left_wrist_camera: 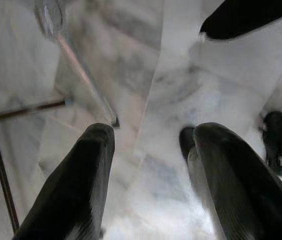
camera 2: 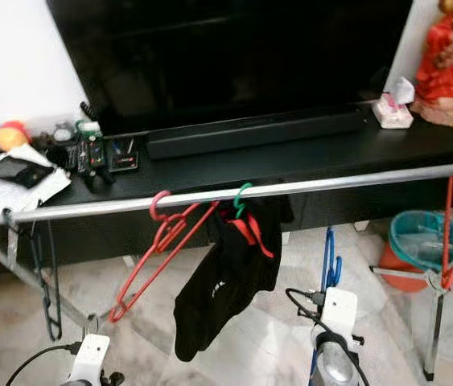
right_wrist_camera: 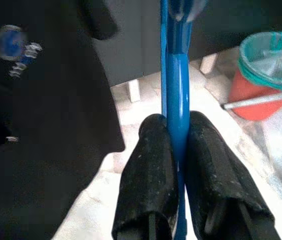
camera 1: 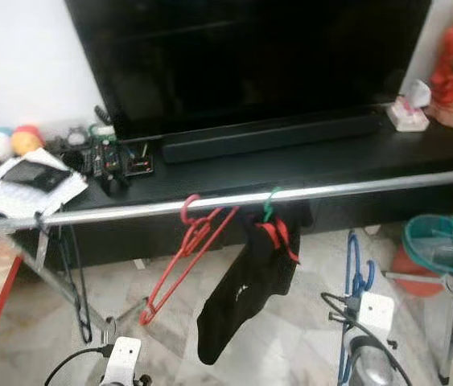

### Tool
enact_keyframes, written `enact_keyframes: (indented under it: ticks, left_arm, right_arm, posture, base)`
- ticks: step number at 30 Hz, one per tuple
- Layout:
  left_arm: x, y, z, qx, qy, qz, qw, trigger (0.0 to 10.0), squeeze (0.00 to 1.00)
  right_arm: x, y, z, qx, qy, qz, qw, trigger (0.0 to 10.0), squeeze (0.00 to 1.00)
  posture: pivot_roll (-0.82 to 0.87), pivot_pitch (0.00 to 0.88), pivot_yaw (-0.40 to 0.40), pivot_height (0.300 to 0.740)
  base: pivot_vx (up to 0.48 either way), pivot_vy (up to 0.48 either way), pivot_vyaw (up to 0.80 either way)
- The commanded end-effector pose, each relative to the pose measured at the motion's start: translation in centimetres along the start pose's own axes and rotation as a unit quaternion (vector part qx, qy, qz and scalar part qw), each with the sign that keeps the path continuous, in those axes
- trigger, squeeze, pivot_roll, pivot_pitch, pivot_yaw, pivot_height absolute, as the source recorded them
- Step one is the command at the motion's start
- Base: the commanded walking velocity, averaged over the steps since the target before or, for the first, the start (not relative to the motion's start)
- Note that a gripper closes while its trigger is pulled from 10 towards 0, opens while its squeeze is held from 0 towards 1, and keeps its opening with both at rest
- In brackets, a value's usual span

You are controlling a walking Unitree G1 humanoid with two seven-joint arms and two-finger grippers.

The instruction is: Hang hanger

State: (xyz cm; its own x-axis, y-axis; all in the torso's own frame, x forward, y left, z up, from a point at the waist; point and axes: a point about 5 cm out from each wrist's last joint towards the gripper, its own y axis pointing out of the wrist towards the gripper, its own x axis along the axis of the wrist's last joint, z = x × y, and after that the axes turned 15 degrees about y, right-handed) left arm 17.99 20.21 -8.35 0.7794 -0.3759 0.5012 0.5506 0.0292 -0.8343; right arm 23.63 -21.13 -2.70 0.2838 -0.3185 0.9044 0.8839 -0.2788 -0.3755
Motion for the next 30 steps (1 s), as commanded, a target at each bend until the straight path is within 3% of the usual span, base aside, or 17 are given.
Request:
enact_keyframes:
  ticks: [1,9,16,30]
  left_arm:
    - [-0.5,-0.1,0.4,0.005,0.015,0.012,1.0,10.0,0.0]
    - [-0.5,-0.1,0.5,0.008,0.014,0.01,1.0,10.0,0.0]
    - [-0.5,-0.1,0.5,0.005,0.028,0.01,1.0,10.0,0.0]
    - [-0.4,-0.1,0.5,0.004,0.029,0.009,1.0,10.0,0.0]
  right_arm:
    - [0.9,0.4,0.6,0.008,0.008,-0.021,1.0,10.0,0.0]
    - [4.3,2.0,1.1,0.016,0.009,-0.069,0.997,10.0,0.0]
    - [3.3,1.5,1.1,0.015,0.01,-0.057,0.998,10.0,0.0]
    - [2.7,1.3,1.2,0.015,0.013,-0.047,0.999,10.0,0.0]
  posture:
    - [-0.18,0.0,0.065,0.74]
    - [-0.18,0.0,0.064,0.74]
    - [-0.18,0.0,0.066,0.74]
    - [-0.18,0.0,0.066,0.74]
  base:
    - [0.0,0.0,0.0]
    - [0.0,0.0,0.0]
    - [0.0,0.0,0.0]
    - [0.0,-0.303,0.0]
